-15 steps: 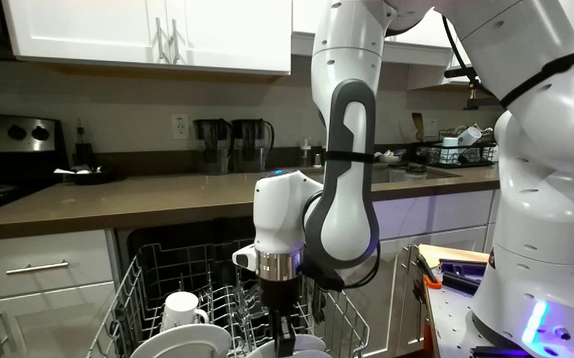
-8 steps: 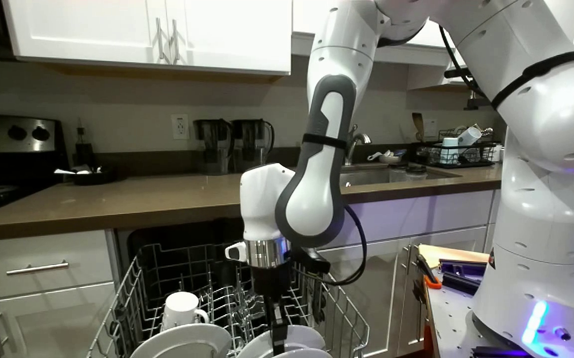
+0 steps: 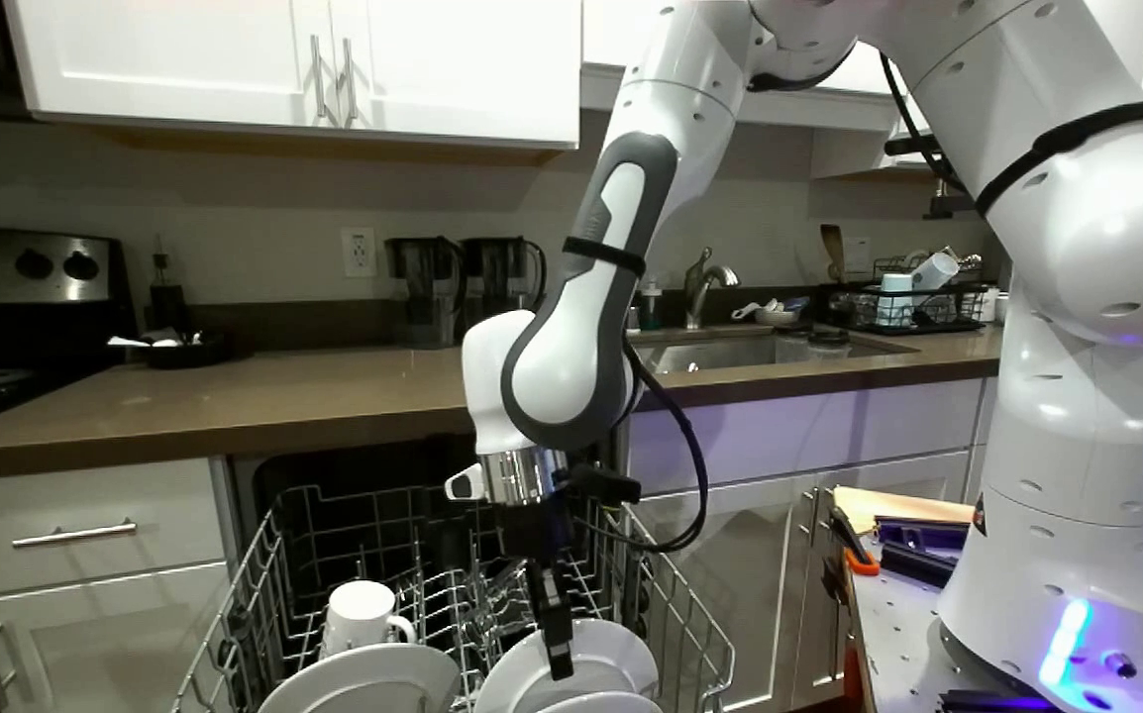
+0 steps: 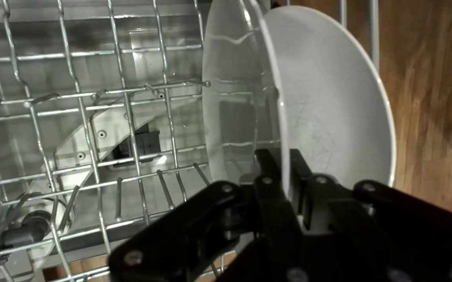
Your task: Remove the right plate from the dishwasher and put it on the countertop
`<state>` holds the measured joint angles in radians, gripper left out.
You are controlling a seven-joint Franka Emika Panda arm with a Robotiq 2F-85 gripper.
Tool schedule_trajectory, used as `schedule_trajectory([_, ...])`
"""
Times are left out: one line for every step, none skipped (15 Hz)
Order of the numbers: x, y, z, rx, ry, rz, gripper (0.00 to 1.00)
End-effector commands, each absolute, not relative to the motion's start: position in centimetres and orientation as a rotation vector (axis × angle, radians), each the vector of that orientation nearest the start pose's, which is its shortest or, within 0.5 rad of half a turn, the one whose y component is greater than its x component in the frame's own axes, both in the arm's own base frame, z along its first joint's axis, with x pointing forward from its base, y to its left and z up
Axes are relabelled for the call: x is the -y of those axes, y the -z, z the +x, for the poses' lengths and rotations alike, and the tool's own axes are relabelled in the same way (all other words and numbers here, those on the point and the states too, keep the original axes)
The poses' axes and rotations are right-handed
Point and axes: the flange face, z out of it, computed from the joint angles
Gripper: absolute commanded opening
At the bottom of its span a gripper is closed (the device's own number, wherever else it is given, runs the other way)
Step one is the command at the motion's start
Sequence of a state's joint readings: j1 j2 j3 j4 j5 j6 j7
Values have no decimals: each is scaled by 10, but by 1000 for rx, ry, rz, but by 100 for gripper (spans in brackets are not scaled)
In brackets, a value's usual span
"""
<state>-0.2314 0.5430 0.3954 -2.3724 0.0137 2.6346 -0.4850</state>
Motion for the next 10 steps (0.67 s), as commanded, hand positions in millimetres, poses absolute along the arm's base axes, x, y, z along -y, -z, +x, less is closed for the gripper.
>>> schedule_trajectory([-95, -130, 456, 888, -339, -2706, 8])
schedule_trajectory([-94, -138, 457, 894, -346, -2702, 8])
schedule_trajectory([-94, -144, 458, 899, -354, -2697, 8])
schedule_trajectory([-94, -153, 458, 903, -357, -2699, 8])
schedule_trajectory([-94, -162, 459, 912, -358, -2695, 8])
schedule_trajectory([-94, -172, 461, 915, -350, -2710, 8])
schedule_trajectory([-94, -182, 462, 921, -331, -2734, 8])
schedule_trajectory([-95, -192, 465, 928, -305, -2757, 8])
schedule_trajectory([-95, -201, 467, 940, -288, -2765, 8])
schedule_trajectory([-96, -210, 470, 945, -278, -2775, 8])
